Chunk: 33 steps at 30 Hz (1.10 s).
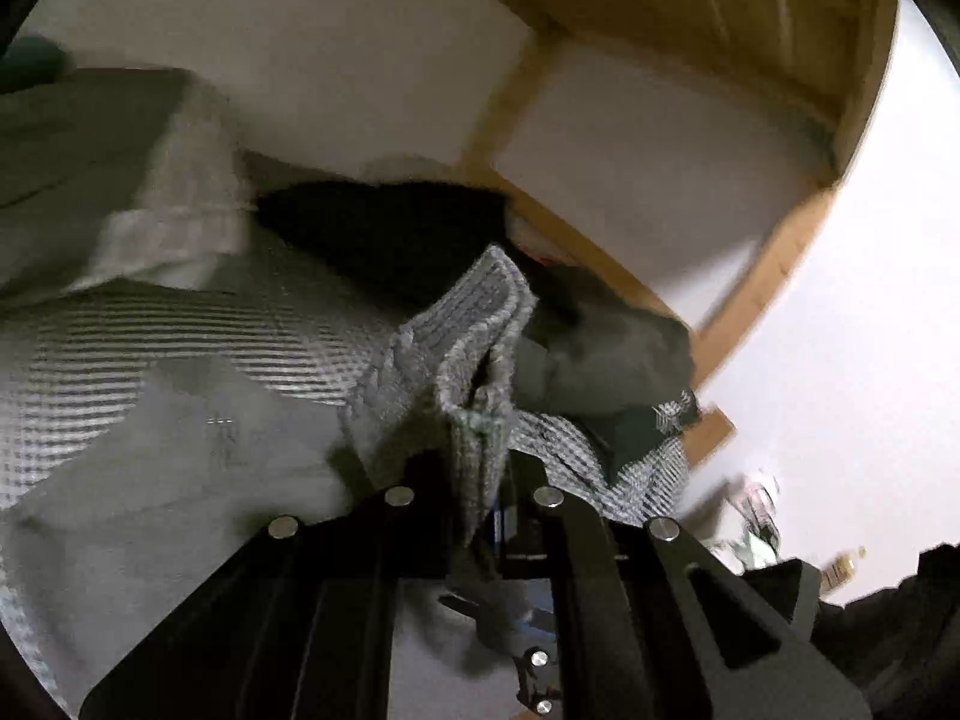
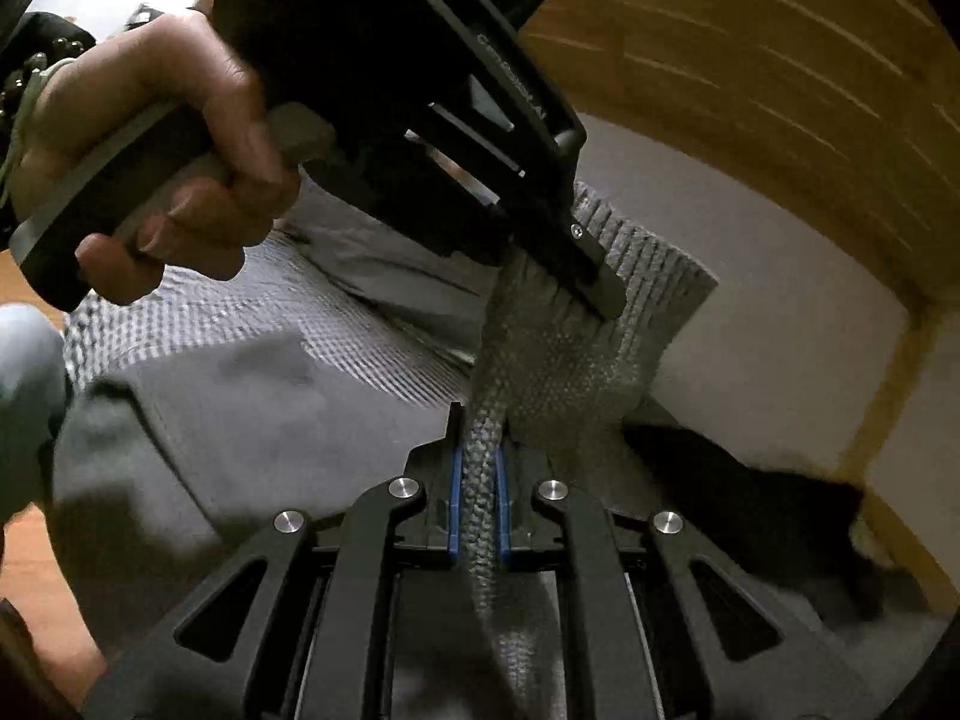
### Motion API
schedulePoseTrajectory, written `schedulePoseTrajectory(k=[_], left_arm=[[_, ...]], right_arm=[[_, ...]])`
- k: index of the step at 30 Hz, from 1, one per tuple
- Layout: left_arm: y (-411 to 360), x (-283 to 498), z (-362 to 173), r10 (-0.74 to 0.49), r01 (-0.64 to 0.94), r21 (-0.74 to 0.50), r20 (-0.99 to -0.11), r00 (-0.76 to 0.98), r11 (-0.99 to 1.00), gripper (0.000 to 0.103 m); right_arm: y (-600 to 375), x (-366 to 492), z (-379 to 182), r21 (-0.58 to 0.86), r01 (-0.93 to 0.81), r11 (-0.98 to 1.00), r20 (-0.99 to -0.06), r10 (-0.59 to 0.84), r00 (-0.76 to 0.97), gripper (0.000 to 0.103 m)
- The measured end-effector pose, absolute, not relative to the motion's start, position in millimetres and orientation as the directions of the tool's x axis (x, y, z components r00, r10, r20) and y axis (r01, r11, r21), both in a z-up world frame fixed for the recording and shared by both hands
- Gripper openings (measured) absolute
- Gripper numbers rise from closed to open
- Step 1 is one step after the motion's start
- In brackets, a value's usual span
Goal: Fold large clothes
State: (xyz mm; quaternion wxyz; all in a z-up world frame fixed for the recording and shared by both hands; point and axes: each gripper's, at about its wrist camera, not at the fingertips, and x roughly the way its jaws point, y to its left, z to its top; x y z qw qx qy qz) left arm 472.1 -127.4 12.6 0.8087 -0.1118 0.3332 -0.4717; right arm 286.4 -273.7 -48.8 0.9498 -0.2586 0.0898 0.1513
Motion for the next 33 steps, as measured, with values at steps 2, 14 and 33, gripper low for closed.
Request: schedulePoseTrajectory(k=[2, 14, 33], left_arm=[[-87, 477, 6, -0.818, 0.646, -0.509, -0.431, 0.381, 0.569, 0.007], [49, 514, -138, -0.716, 0.369, -0.619, -0.532, 0.451, 0.693, 0.007], [53, 494, -162, -0.665, 0.357, -0.566, -0.567, 0.486, 0.743, 0.008]], right_arm=[[-242, 295, -54, -0.482, -0.366, 0.796, -0.26, 0.268, 0.927, 0.009], [-140, 326, -138, -0.507, -0.516, 0.691, -0.496, 0.256, 0.83, 0.016], [-492, 424, -128, 0.28, 0.029, 0.96, -0.833, 0.228, 0.503, 0.017]])
